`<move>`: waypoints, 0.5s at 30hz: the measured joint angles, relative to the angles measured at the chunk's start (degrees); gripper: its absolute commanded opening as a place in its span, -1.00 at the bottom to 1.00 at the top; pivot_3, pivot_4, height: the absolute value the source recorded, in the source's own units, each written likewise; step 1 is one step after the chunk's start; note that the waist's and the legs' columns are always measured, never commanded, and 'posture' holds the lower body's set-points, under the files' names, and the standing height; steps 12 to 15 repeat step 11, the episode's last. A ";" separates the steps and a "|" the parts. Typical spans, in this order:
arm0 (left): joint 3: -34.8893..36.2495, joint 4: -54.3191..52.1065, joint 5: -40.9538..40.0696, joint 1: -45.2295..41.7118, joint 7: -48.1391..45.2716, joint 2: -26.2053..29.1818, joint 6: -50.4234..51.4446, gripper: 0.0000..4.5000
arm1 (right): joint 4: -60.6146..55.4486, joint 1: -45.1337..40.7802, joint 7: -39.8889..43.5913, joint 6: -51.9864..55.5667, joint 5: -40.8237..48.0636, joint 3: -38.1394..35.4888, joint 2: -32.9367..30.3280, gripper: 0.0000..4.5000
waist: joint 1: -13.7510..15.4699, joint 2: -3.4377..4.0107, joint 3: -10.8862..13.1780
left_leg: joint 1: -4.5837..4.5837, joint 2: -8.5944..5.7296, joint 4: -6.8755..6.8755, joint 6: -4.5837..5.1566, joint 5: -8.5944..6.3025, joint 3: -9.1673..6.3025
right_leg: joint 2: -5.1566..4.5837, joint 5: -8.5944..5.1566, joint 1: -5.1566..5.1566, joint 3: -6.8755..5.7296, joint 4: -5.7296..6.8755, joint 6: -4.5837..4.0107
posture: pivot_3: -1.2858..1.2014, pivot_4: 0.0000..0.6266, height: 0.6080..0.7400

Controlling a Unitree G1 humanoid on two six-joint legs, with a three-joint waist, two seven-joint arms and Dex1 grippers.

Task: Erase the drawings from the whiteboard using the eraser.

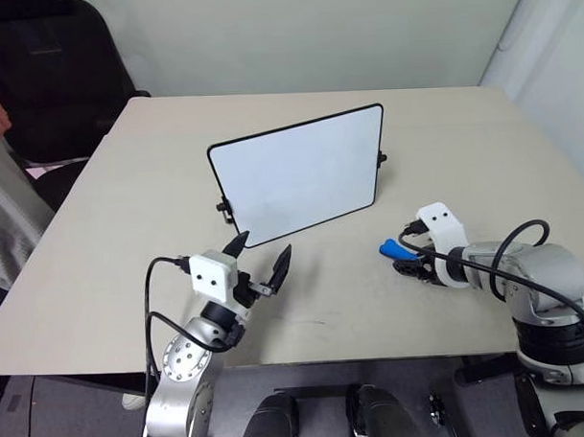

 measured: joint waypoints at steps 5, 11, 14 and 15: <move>-0.24 0.57 0.22 -0.50 -0.20 -0.42 -0.18 1.00 | -8.57 7.91 1.24 -20.54 -0.35 -4.28 -1.32 0.82 | 0.23 0.00 0.00 | -0.02 -0.02 0.00 0.00 -0.01 0.00 | 0.00 0.00 0.02 0.00 -0.03 0.01 | 0.03 -0.52 0.93; -0.33 0.81 0.33 -0.63 -0.22 -0.68 -0.59 1.00 | -12.62 12.60 5.08 -37.80 7.78 -15.20 6.90 0.82 | 0.08 -0.03 0.00 | 0.01 -0.04 0.03 0.05 -0.01 0.02 | 0.04 -0.02 0.07 0.00 -0.04 0.05 | 0.03 -0.52 0.93; -0.33 0.81 0.33 -0.63 -0.22 -0.68 -0.59 1.00 | -12.62 12.60 5.08 -37.80 7.78 -15.20 6.90 0.82 | 0.08 -0.03 0.00 | 0.01 -0.04 0.03 0.05 -0.01 0.02 | 0.04 -0.02 0.07 0.00 -0.04 0.05 | 0.03 -0.52 0.93; -0.33 0.81 0.33 -0.63 -0.22 -0.68 -0.59 1.00 | -12.62 12.60 5.08 -37.80 7.78 -15.20 6.90 0.82 | 0.08 -0.03 0.00 | 0.01 -0.04 0.03 0.05 -0.01 0.02 | 0.04 -0.02 0.07 0.00 -0.04 0.05 | 0.03 -0.52 0.93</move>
